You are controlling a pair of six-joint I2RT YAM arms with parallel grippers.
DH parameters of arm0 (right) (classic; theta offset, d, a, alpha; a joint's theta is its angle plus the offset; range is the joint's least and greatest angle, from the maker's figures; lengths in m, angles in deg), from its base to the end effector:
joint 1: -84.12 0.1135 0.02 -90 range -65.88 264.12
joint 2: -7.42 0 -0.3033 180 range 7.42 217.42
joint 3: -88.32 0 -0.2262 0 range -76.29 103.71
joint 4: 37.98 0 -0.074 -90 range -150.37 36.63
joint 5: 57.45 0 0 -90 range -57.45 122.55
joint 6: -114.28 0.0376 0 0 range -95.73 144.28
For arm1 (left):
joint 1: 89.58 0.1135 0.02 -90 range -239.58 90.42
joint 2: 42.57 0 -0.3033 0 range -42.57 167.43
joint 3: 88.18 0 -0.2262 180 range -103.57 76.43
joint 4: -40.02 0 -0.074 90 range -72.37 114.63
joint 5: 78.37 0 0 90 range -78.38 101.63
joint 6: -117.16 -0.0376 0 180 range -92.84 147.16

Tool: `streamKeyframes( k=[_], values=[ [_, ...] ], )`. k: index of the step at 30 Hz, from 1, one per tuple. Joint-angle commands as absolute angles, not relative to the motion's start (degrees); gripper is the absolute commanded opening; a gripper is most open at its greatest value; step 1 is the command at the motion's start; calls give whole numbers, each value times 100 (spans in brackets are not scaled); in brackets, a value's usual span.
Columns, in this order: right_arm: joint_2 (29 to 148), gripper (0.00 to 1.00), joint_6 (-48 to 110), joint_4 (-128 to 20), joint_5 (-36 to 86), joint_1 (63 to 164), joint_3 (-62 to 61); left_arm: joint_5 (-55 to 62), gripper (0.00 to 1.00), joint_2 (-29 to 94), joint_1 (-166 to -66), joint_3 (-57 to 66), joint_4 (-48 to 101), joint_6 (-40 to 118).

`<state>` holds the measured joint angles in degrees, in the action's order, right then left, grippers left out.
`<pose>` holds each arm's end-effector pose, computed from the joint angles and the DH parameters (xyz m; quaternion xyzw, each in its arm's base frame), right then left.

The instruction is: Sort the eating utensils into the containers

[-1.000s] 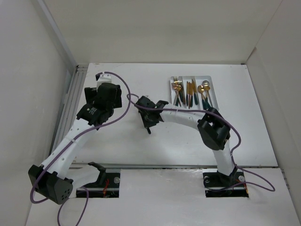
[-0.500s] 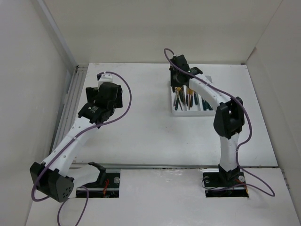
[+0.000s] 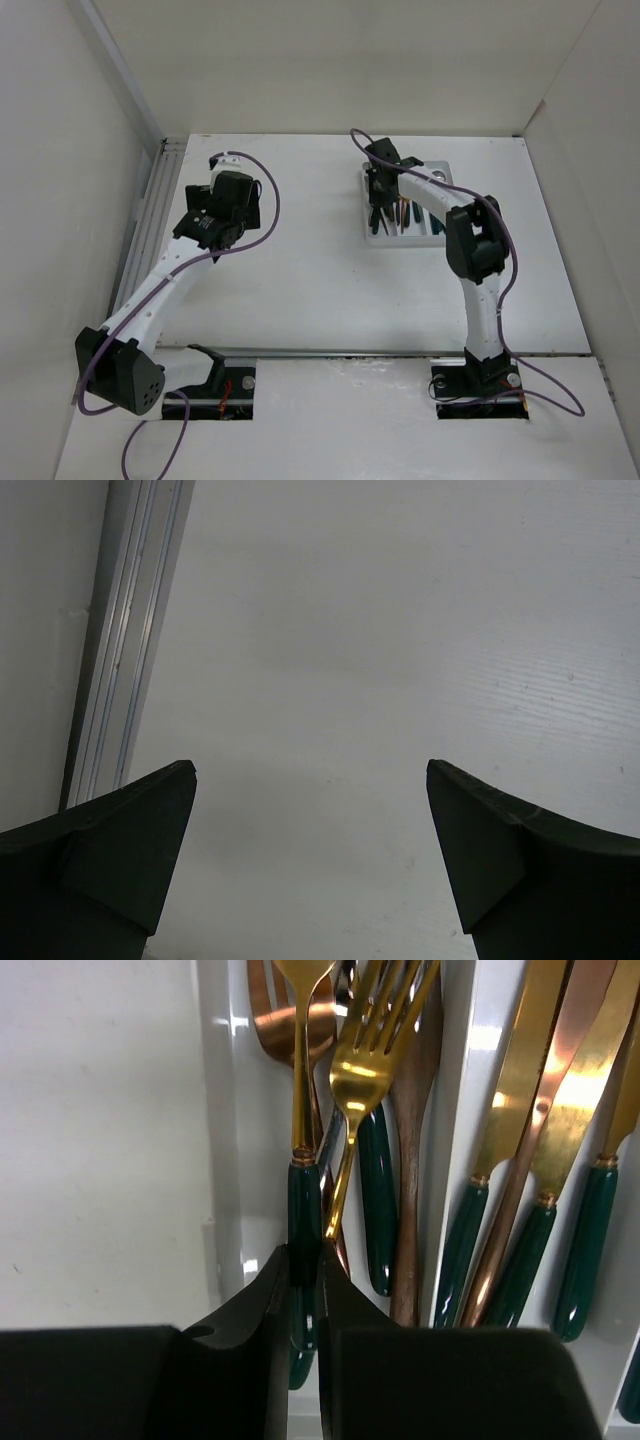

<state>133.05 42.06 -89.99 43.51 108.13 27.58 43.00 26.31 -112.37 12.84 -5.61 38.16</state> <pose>0.4410 0.1886 0.2405 -0.0261 0.9578 0.0109 0.2861 0.2102 -0.0671 0.3744 -0.0351 0.8642 0.1020 0.4914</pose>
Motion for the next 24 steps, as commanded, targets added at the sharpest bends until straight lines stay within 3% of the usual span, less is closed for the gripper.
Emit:
streamKeyframes(
  k=[1,7,9,11,12,15,24],
  values=[
    [12750,0,4335,-8774,4310,10785,2444,4256,100,2607,-11182,1060,-464,3806],
    [12406,0,4405,-8668,4187,10785,1828,4116,100,2660,-11129,1060,-464,3806],
    [12406,5,4405,-8668,4187,10785,1767,4116,100,2660,-11129,1060,-464,3806],
    [12345,18,4405,-8720,4187,10785,1766,4116,100,2660,-11129,1060,-464,3806],
    [12344,33,4405,-8720,4187,10785,1836,4116,100,2599,-11129,1060,-464,3806],
    [12187,57,4405,-8886,4265,10785,1959,4116,100,2546,-11129,1113,-464,3806],
    [10781,84,4405,-9265,5329,10478,2285,4168,100,2300,-11129,1174,-359,3806]
  ],
)
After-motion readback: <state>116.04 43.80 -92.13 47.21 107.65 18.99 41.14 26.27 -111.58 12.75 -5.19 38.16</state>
